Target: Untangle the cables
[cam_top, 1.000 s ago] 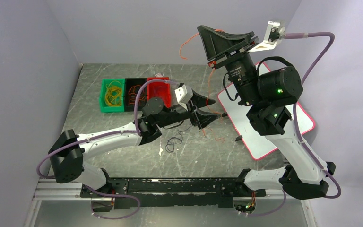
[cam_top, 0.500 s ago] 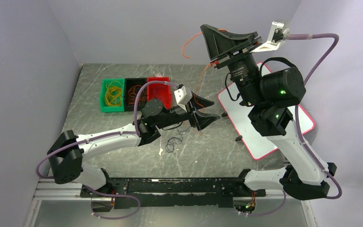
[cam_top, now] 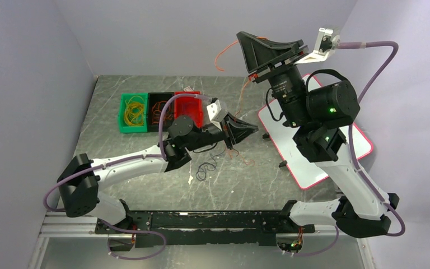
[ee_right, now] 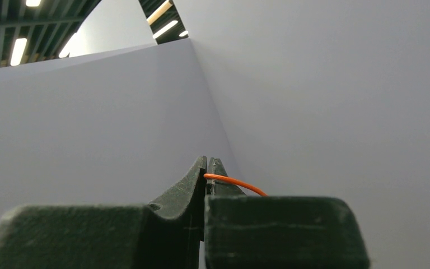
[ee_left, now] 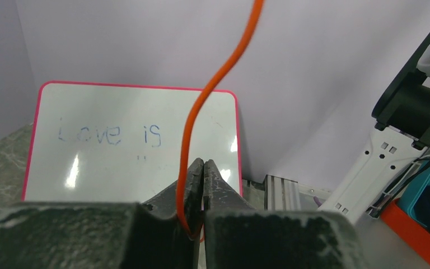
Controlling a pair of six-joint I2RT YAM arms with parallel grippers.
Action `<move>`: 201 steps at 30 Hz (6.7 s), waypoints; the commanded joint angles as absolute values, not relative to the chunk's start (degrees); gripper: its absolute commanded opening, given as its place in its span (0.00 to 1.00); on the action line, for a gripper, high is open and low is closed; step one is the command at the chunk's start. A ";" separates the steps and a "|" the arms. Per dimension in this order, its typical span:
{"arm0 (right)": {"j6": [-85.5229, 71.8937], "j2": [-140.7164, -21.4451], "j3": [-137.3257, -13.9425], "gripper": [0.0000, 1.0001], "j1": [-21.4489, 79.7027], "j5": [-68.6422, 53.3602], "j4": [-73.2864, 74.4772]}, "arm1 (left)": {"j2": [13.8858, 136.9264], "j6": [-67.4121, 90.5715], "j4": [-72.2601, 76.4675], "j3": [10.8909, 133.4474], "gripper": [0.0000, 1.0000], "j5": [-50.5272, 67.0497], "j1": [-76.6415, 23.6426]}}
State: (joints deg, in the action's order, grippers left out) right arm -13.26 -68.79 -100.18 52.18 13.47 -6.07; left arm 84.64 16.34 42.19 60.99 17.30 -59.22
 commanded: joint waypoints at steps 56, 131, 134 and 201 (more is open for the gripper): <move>-17.23 -49.35 -44.01 0.37 52.46 -6.05 -2.55 | 67.47 10.79 -9.72 77.92 0.07 12.59 -23.70; -17.49 -45.59 -37.22 0.53 52.41 0.98 2.01 | 89.84 5.35 -6.03 79.55 0.07 18.58 -5.02; -17.65 -45.55 -37.19 0.53 52.39 0.80 2.09 | 91.81 5.39 -5.18 80.91 0.07 19.77 -5.01; -19.08 -45.58 -36.07 0.53 52.41 -0.86 2.19 | 111.96 7.79 -11.15 81.91 0.23 9.18 -10.77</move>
